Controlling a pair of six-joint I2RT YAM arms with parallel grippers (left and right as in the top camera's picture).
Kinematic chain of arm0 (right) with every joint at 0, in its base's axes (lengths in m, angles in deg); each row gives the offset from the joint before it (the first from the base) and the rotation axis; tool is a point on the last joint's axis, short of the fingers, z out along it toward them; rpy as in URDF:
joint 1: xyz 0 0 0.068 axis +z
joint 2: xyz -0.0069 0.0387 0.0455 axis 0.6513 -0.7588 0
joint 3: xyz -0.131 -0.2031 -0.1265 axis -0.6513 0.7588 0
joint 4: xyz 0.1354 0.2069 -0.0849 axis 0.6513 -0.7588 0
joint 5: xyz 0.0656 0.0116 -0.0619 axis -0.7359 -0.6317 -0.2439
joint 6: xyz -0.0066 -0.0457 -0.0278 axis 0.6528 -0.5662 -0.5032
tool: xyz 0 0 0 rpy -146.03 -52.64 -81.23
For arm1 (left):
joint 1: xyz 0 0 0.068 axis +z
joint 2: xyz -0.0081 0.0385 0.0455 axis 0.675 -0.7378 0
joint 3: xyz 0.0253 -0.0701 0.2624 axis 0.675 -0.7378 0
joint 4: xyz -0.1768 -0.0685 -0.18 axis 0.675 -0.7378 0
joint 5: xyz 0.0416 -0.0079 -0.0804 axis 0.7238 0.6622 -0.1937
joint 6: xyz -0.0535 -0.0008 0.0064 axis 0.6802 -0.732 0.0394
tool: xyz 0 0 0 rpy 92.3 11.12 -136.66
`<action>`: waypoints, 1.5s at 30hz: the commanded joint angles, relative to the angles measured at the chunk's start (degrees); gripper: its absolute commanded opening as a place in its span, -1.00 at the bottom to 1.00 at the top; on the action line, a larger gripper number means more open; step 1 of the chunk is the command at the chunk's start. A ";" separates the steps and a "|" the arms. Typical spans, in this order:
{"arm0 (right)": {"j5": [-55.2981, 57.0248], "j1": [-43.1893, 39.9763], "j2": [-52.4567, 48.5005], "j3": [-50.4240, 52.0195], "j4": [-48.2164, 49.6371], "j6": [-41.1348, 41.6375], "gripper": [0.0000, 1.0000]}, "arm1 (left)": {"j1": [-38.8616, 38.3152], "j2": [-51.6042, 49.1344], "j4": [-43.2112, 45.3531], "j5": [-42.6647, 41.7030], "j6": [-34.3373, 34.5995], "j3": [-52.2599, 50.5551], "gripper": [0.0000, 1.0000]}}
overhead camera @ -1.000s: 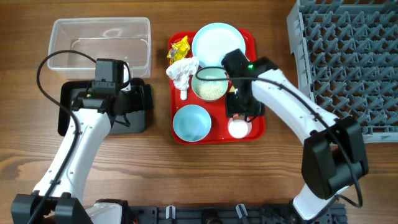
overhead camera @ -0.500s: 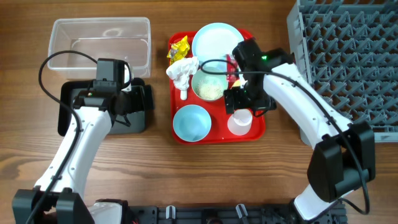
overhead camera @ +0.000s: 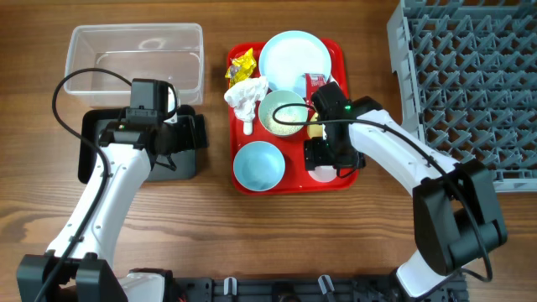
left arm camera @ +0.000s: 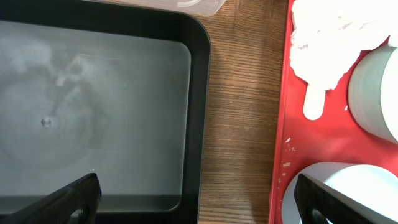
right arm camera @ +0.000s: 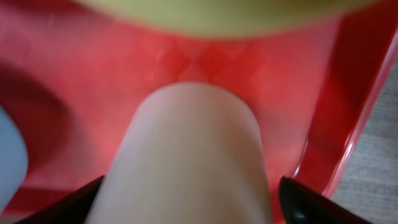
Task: Sort waste into correct bins and load items into the dishwasher rack
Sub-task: 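Carry the pink cup right and place it in the grey rack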
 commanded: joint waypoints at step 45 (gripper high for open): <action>3.26 -58.53 28.24 -14.29 -13.20 -6.27 0.32 | -0.17 -0.44 0.07 0.74 -0.07 0.98 1.00</action>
